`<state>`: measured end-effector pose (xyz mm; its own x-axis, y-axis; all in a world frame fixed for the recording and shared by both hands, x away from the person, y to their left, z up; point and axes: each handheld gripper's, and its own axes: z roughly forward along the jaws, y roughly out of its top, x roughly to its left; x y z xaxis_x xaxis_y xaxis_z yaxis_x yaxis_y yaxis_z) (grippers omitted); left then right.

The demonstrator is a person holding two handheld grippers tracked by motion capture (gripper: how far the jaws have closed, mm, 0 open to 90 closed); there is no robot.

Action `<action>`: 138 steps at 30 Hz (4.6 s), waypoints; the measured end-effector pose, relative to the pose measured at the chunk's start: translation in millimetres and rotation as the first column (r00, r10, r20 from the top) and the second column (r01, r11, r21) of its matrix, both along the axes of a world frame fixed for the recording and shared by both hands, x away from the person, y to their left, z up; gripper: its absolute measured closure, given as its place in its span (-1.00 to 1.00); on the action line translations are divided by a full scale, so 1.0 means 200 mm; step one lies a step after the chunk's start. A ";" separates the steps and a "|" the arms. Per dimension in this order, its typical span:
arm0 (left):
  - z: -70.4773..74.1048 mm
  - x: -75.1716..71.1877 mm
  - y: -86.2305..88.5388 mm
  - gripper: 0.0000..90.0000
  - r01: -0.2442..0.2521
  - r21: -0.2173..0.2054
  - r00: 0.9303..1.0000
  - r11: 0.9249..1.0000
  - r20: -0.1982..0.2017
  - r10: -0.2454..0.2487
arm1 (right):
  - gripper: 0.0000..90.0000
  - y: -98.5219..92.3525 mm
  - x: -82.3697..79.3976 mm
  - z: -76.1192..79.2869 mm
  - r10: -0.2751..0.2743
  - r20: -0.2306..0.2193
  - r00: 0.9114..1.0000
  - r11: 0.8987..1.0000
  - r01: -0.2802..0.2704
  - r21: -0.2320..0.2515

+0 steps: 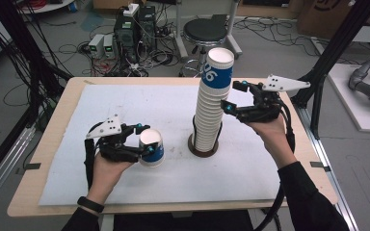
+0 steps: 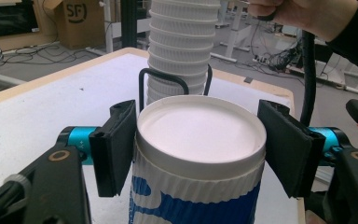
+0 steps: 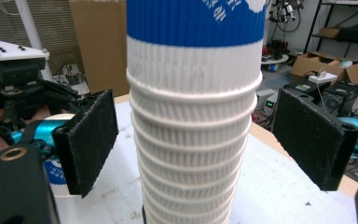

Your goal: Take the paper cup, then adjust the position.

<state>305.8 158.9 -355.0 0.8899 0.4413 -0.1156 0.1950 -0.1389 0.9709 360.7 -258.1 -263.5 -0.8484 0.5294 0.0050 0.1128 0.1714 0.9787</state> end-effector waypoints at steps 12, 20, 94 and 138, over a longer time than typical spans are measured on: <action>-0.03 0.00 0.00 -0.32 0.006 0.000 1.000 1.000 0.005 -0.006 | -0.67 -0.12 -0.11 -0.15 -0.019 -0.031 0.999 0.999 0.020 0.038; -0.03 0.01 0.00 -0.32 0.011 -0.003 1.000 1.000 0.012 -0.011 | -0.67 -0.16 -0.18 -0.29 -0.028 -0.047 0.999 0.999 0.030 0.044; -0.03 -0.09 -0.29 -0.32 0.193 -0.103 0.981 0.976 0.018 -0.193 | -0.66 0.11 -0.35 -0.61 0.256 -0.145 0.956 0.960 -0.269 -0.080; -0.05 -0.12 -0.46 -0.33 0.214 -0.127 0.977 0.968 0.031 -0.212 | -0.52 0.38 -0.38 -0.68 0.319 -0.221 0.922 0.928 -0.351 -0.123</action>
<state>281.7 66.7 -364.5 0.9642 0.2236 -0.1426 0.1572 -0.0490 0.9863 284.3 -182.7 -398.9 -0.9669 0.2213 0.1267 0.2055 0.3823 0.9009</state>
